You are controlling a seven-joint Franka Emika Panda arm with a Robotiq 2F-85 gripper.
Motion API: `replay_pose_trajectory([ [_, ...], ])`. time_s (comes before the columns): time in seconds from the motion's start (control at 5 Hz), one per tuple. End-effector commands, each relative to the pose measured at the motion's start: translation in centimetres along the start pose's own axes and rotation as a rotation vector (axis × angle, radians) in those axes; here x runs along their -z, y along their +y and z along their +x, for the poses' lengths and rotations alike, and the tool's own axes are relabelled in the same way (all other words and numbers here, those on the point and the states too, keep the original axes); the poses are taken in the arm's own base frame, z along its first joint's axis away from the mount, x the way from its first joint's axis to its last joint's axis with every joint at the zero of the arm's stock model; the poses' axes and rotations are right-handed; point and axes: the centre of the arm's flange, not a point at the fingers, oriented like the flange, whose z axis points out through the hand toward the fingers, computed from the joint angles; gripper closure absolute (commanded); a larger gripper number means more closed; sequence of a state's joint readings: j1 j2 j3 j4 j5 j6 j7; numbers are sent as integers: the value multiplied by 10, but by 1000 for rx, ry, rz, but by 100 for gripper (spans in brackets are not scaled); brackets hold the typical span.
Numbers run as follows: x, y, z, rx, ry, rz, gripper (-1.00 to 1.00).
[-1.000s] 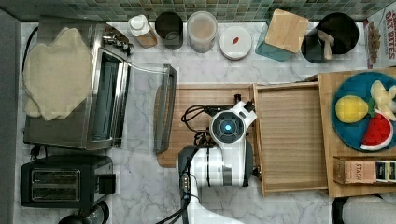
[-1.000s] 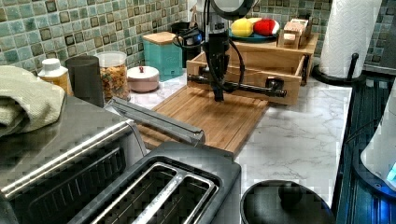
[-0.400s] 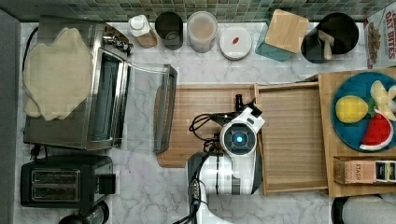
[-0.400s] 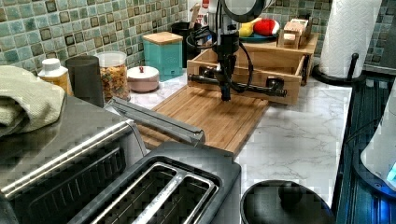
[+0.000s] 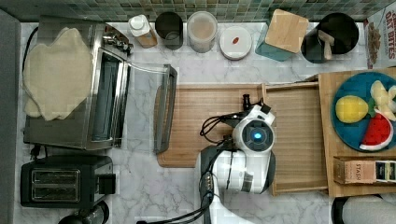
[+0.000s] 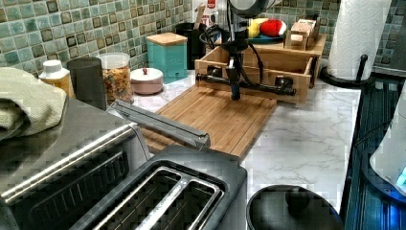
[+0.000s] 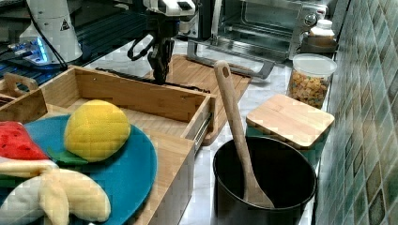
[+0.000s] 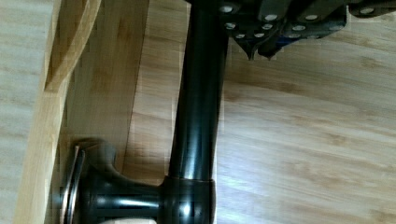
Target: Close the drawer.
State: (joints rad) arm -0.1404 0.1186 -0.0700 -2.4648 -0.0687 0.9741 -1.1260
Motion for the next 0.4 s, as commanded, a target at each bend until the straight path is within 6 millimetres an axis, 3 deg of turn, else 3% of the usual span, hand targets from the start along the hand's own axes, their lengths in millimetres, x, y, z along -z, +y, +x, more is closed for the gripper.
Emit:
replay_pose_trajectory([
  [0.2,66,252,-55,-294,72,-37,100],
  [0.4,59,281,-88,-322,199,-113,100],
])
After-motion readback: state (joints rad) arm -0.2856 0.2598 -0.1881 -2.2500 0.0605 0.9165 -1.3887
